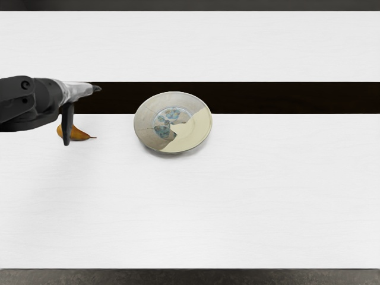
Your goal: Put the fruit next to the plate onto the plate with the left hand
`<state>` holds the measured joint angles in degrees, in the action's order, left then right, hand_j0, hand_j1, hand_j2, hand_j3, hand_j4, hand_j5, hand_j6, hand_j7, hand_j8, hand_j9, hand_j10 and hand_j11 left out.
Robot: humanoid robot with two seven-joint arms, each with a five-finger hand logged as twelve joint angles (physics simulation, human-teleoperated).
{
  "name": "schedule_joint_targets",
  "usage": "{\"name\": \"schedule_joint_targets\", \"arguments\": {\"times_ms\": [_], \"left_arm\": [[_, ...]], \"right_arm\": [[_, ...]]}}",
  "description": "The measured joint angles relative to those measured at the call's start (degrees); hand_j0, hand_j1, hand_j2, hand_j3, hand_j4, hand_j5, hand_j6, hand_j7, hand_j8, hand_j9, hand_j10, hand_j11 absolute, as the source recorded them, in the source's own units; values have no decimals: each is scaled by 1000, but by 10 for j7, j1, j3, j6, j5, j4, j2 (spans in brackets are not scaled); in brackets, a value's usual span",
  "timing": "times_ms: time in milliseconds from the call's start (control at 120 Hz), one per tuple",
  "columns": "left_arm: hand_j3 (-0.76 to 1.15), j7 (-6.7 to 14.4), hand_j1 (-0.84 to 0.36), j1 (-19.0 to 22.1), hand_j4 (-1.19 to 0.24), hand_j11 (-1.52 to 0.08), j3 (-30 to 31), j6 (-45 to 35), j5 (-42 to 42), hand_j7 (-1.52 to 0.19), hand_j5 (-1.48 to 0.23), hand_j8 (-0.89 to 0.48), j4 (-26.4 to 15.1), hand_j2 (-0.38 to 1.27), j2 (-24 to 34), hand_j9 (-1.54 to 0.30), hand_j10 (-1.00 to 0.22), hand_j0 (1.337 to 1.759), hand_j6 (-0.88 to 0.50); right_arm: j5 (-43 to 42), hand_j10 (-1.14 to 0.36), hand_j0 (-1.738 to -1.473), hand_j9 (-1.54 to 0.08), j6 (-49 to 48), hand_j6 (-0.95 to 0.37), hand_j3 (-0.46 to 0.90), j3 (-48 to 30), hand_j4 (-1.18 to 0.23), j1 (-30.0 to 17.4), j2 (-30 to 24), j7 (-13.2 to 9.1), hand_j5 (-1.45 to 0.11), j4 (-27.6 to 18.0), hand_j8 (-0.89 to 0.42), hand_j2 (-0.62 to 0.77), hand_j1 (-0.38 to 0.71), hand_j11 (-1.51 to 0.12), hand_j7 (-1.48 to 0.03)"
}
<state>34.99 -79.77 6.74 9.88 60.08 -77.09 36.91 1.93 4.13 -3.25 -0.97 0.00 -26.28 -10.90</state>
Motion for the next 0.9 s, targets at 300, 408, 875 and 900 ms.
{"name": "schedule_joint_targets", "arguments": {"times_ms": [300, 408, 875, 900], "left_arm": [[0, 0, 349, 32, -4, 0, 8, -35, 40, 0, -1, -5, 10, 2, -15, 0, -4, 1658, -6], [0, 0, 349, 38, -4, 0, 15, -63, 46, 0, -1, -5, 13, 2, -16, 0, -4, 1658, -6], [0, 0, 200, 53, -130, -163, 43, -95, 43, -164, -164, -131, 34, 28, -16, -164, -130, 1658, -132], [0, 0, 188, 53, -140, -176, 43, -95, 43, -177, -177, -141, 34, 30, -16, -176, -139, 1658, -142]], "right_arm": [[0, -33, -1658, -43, 0, -33, 0, 0, -33, 0, 0, 0, -43, 0, -33, -7, -310, -43, -43], [0, -33, -1658, -43, 0, -33, 0, 0, -33, 0, 0, 0, -43, 0, -33, -6, -310, -43, -43], [0, -33, -1658, -43, 0, -33, 0, 1, -33, 0, 0, 0, -43, -11, -33, -6, -310, -43, -43], [0, -33, -1658, -43, 0, -33, 0, 1, -33, 0, 0, 0, -43, -11, -33, -6, -310, -43, -43]]}}
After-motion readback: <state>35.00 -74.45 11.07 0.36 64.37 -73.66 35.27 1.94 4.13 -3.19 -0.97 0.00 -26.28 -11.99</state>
